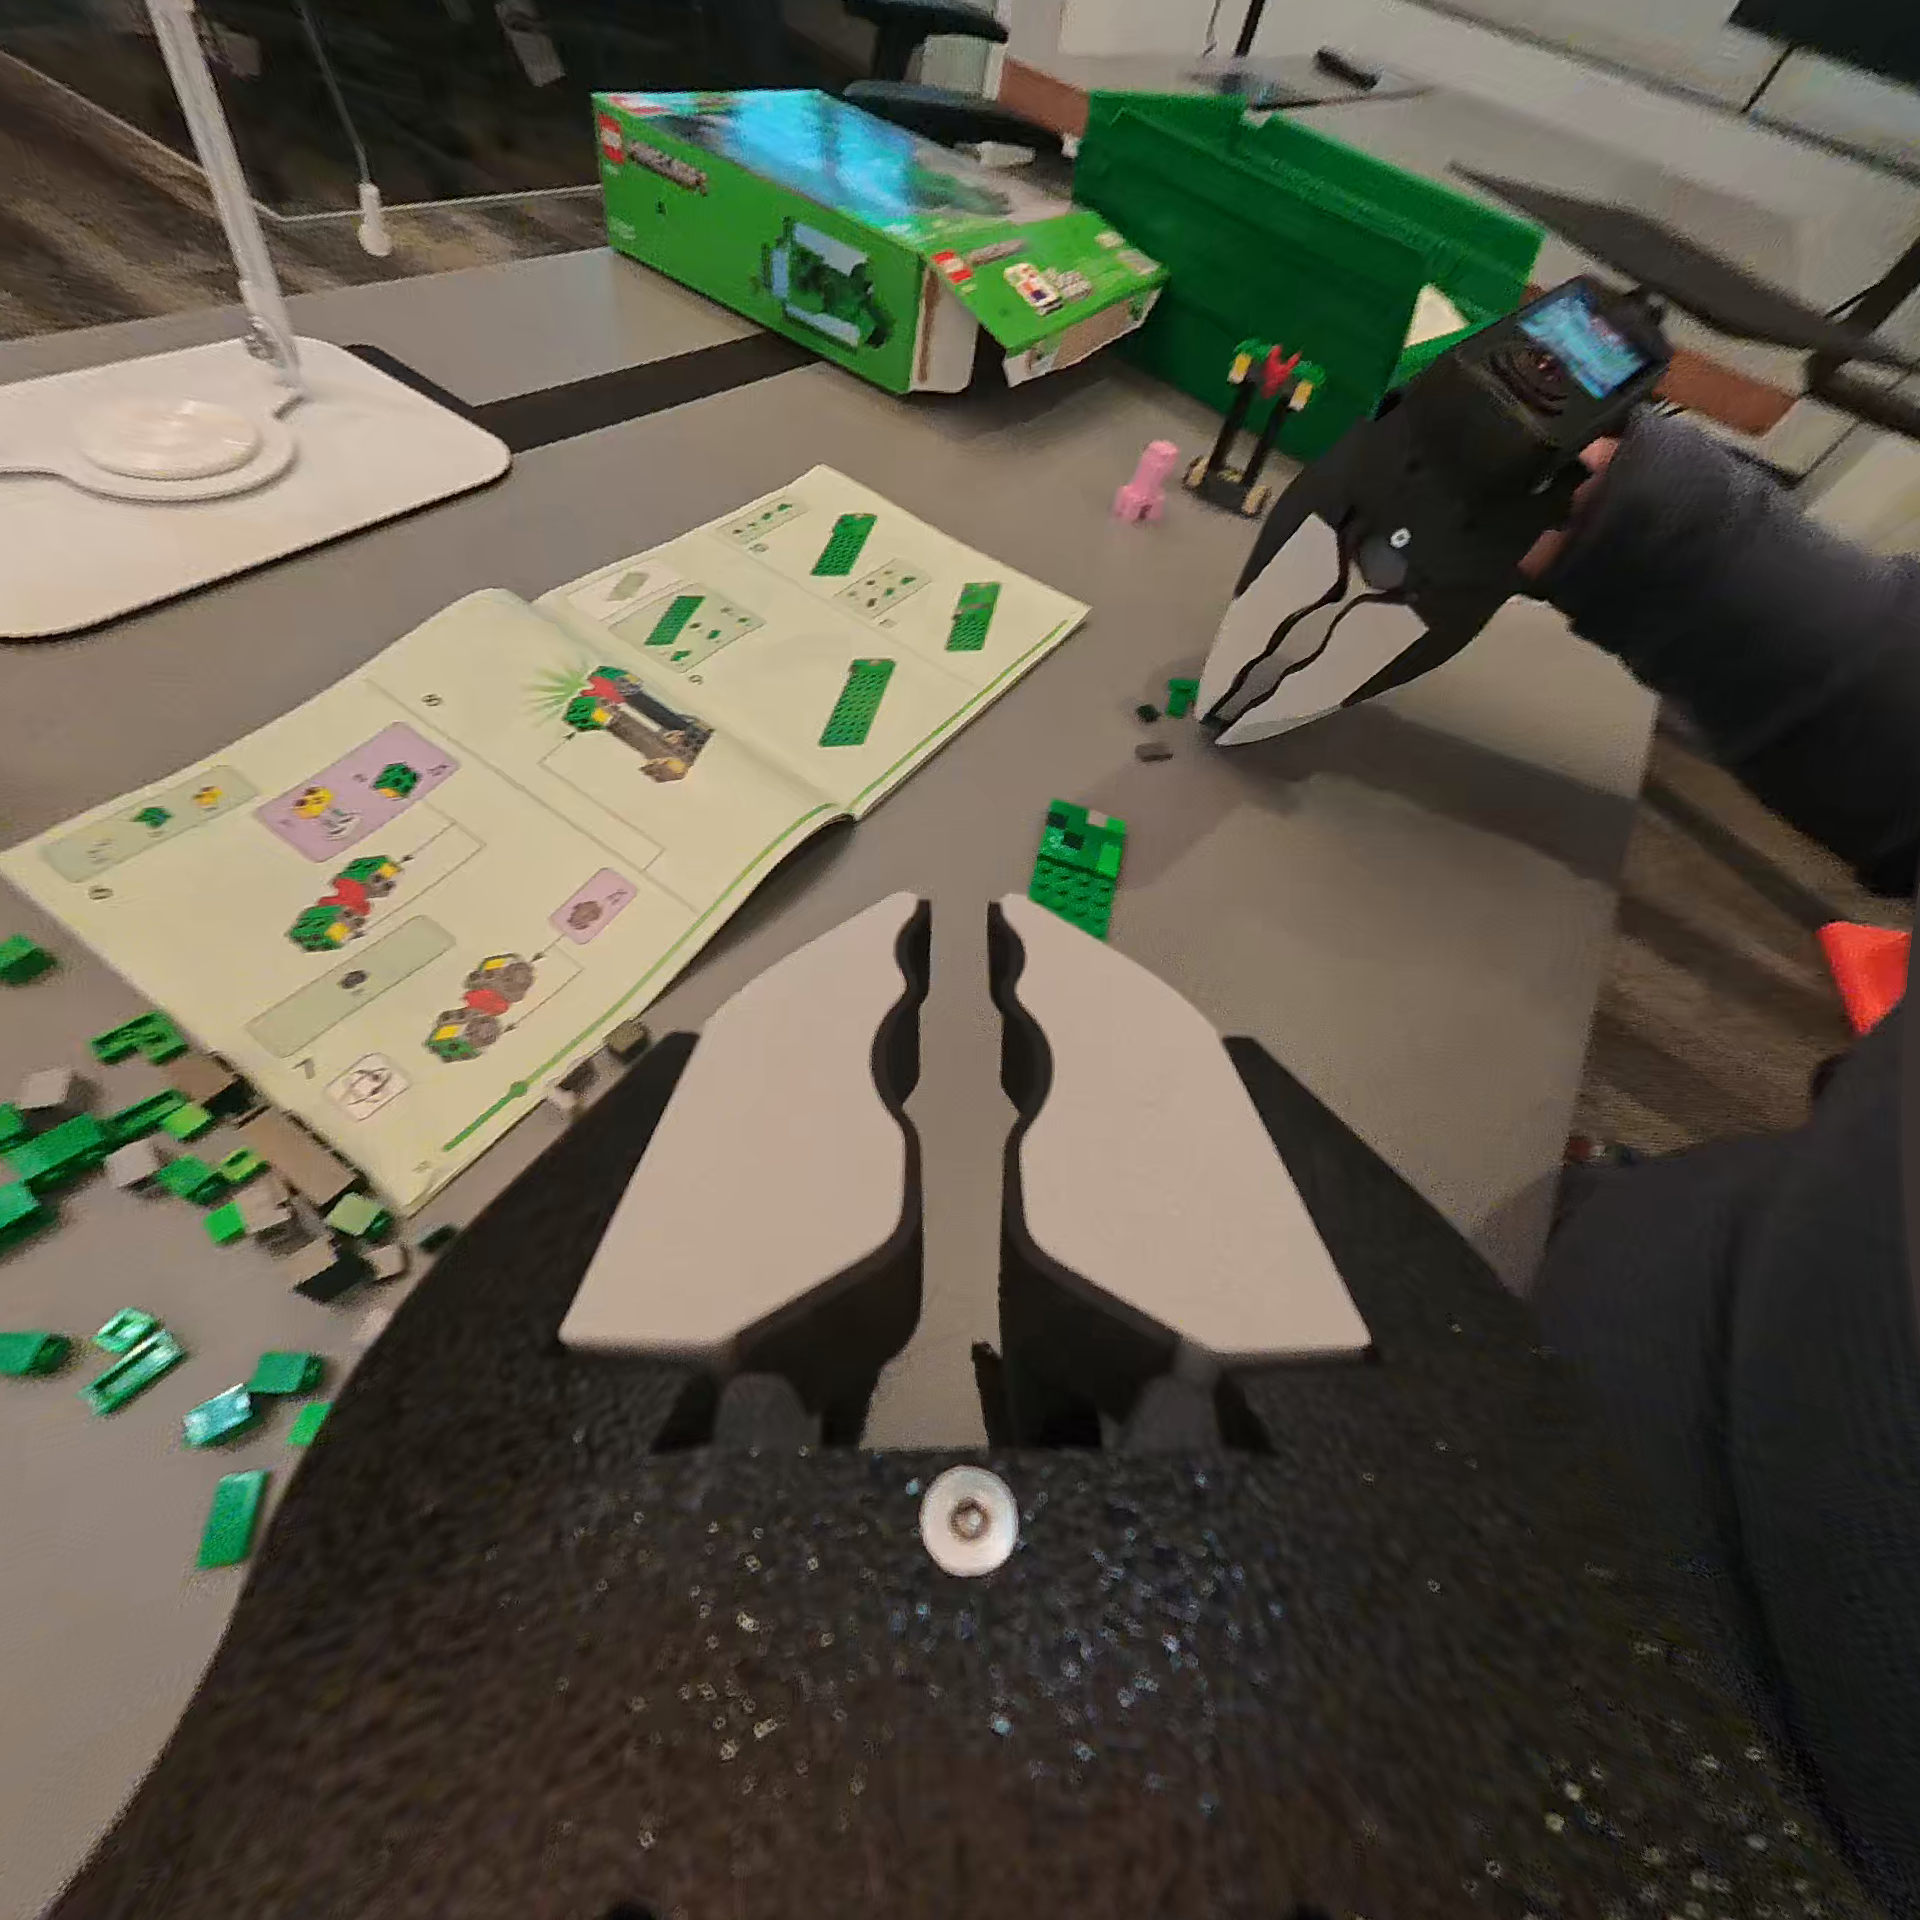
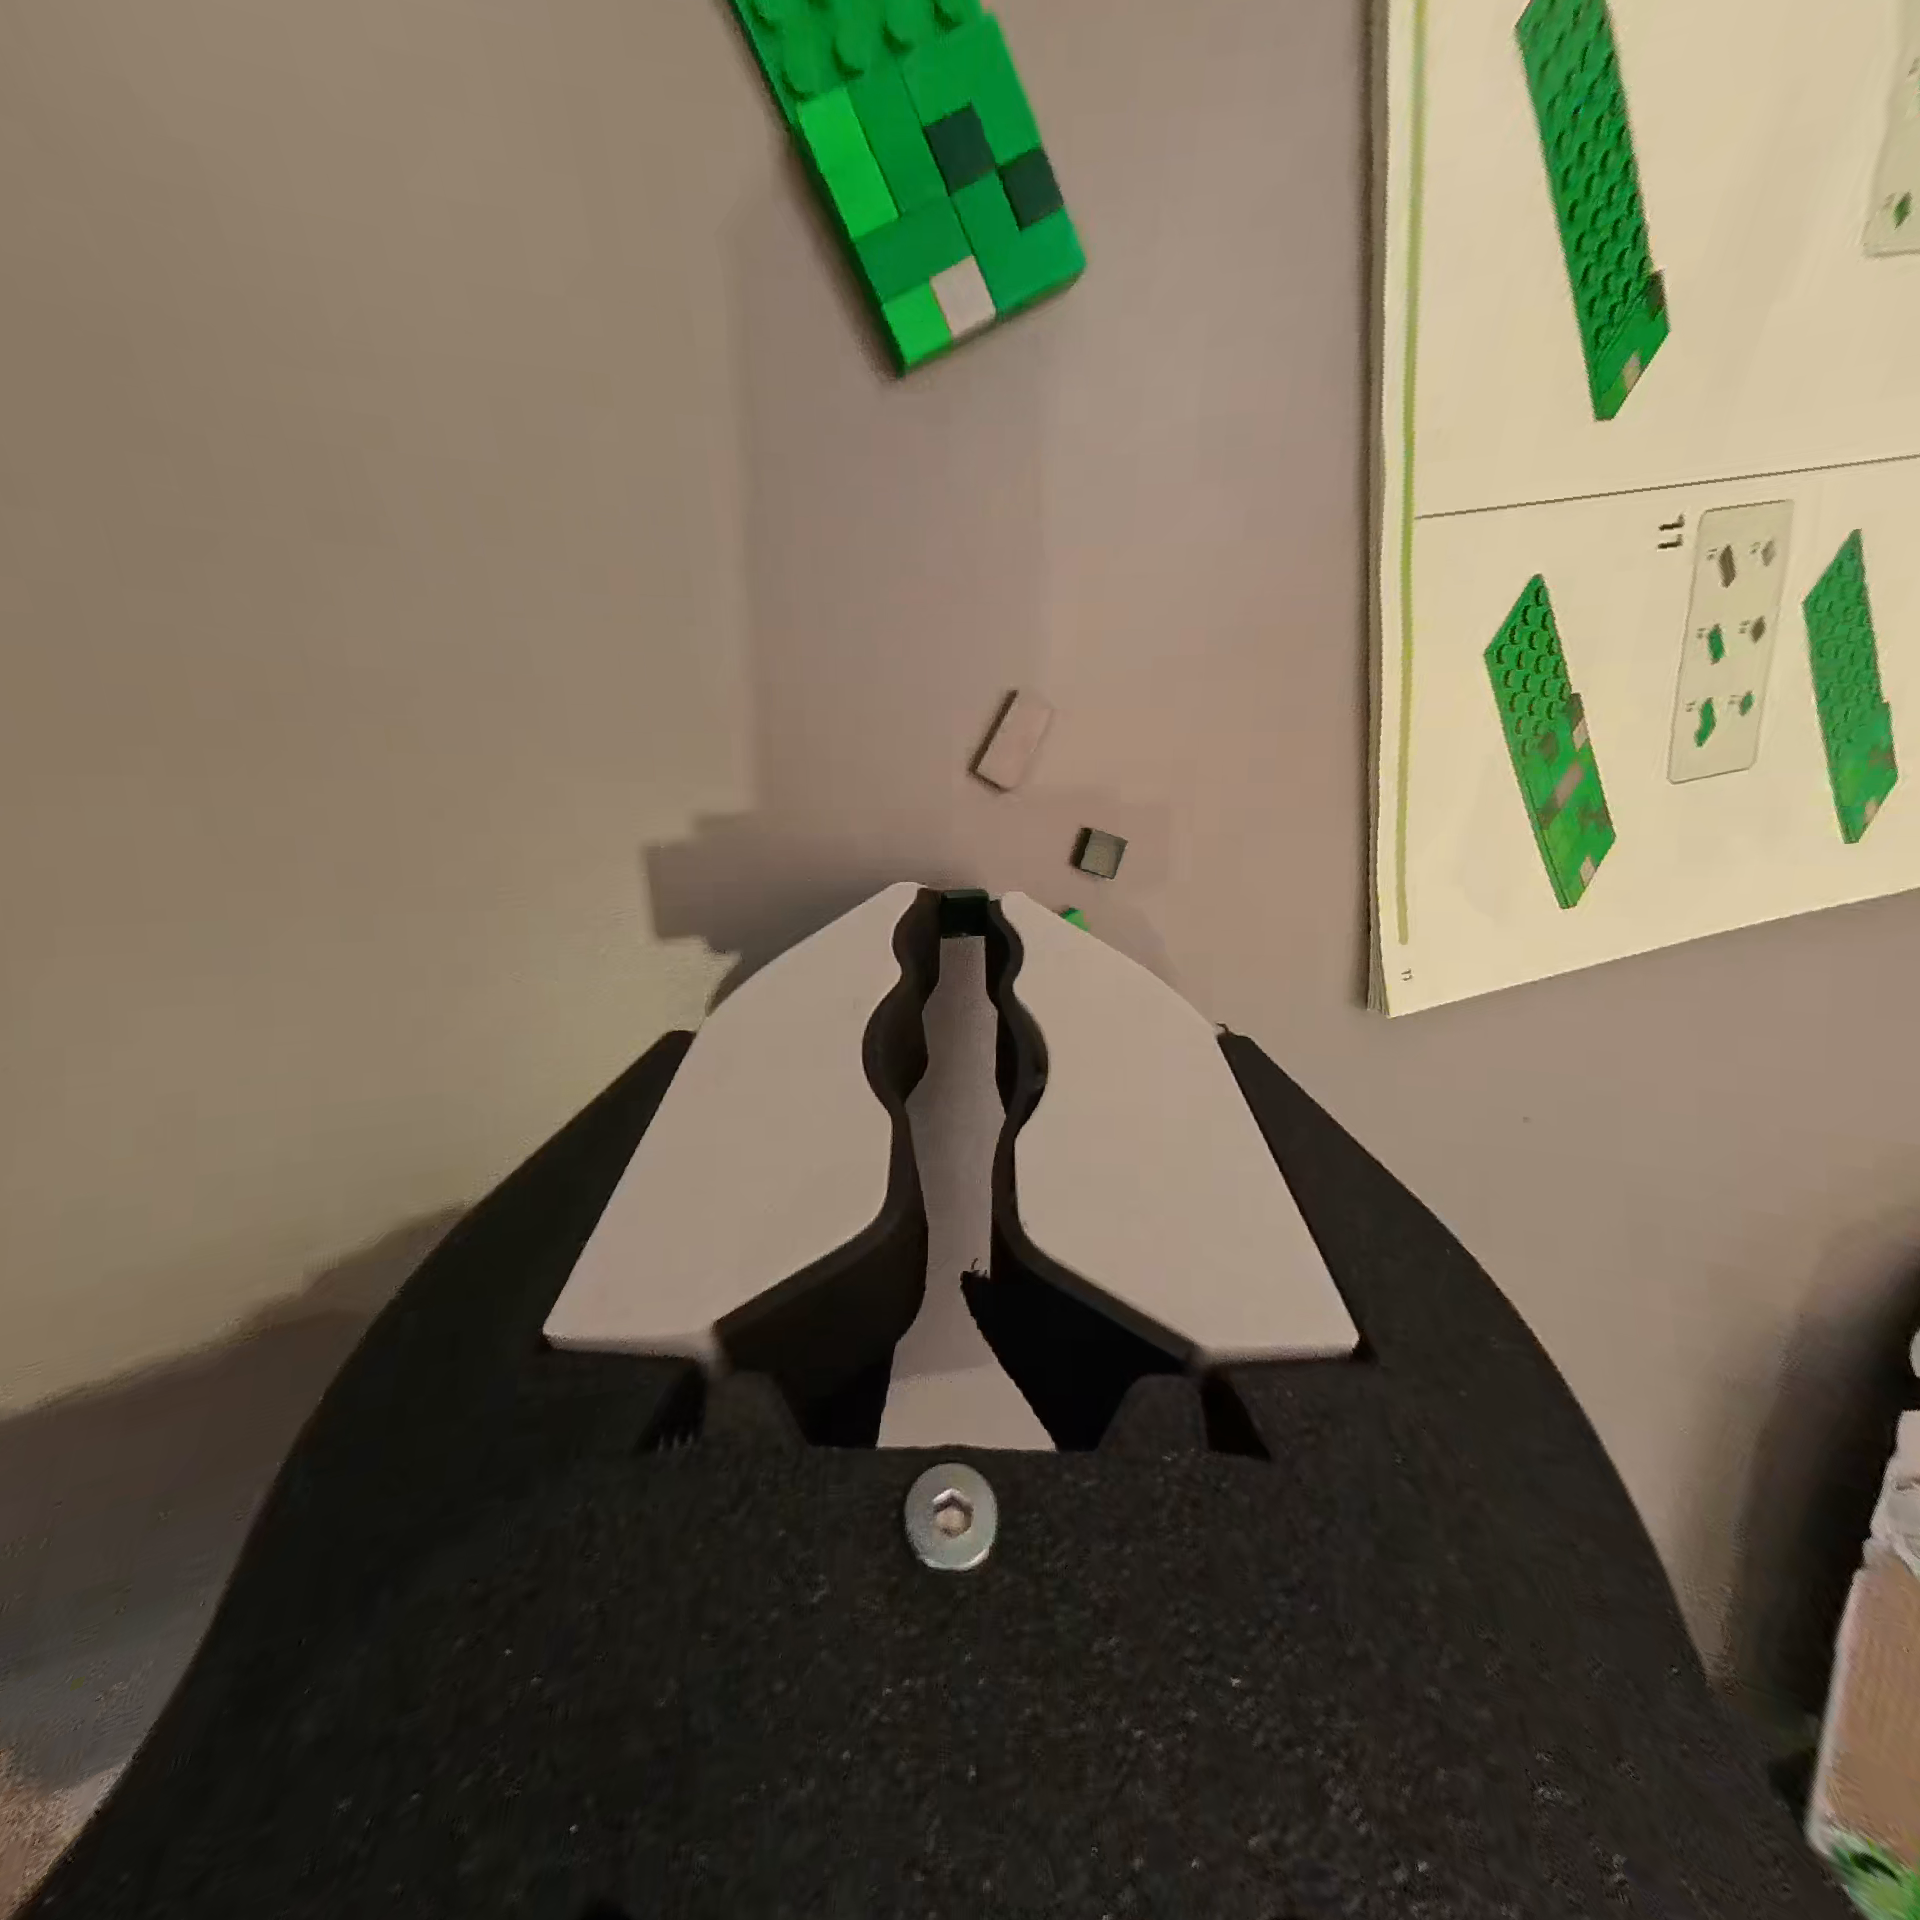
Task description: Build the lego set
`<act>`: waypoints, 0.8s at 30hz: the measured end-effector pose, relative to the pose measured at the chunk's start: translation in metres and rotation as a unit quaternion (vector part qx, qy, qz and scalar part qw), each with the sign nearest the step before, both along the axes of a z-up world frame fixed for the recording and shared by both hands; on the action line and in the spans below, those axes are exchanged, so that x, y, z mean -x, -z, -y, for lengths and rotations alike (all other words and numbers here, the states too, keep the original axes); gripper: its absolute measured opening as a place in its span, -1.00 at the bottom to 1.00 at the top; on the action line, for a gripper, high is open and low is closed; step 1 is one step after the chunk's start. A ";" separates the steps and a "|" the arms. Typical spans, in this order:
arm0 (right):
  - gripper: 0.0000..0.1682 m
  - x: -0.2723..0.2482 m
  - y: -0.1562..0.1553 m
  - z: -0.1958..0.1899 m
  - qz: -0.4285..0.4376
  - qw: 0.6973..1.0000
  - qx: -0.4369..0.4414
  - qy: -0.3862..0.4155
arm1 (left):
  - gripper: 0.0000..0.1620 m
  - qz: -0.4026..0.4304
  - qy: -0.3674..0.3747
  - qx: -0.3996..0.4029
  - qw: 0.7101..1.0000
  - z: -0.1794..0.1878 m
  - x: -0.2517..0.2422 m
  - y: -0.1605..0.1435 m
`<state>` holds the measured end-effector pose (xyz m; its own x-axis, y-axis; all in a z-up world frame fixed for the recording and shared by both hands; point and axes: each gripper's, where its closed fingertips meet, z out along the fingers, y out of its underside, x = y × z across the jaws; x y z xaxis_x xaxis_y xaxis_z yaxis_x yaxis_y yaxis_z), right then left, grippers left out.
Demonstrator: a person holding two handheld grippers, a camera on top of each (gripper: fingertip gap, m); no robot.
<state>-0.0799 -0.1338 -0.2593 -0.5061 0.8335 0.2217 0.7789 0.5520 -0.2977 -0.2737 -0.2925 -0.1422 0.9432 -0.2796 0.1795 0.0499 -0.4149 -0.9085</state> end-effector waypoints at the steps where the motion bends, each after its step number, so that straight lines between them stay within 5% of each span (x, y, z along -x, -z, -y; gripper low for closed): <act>1: -0.91 0.001 0.003 0.000 0.009 1.000 -0.004 0.000 | -0.88 -0.011 -0.007 0.002 1.000 0.000 0.003 0.002; 14: -0.81 0.003 -0.004 0.001 0.014 1.000 -0.021 0.009 | -0.87 -0.107 -0.065 0.038 0.991 0.017 0.039 0.018; 19: -0.79 0.039 -0.053 0.018 -0.160 0.987 0.004 0.034 | -0.87 -0.141 -0.155 0.060 0.976 0.047 0.098 0.021; 24: -0.78 0.097 -0.096 0.048 -0.405 0.911 0.048 0.061 | -0.89 -0.149 -0.175 0.104 0.968 0.088 0.133 0.040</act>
<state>-0.1769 -0.1817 -0.1634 -0.1106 0.9078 0.4047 0.3360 0.4173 -0.8444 -0.4068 -0.3805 -0.1818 0.9920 0.0800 -0.0977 -0.0311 -0.5948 -0.8033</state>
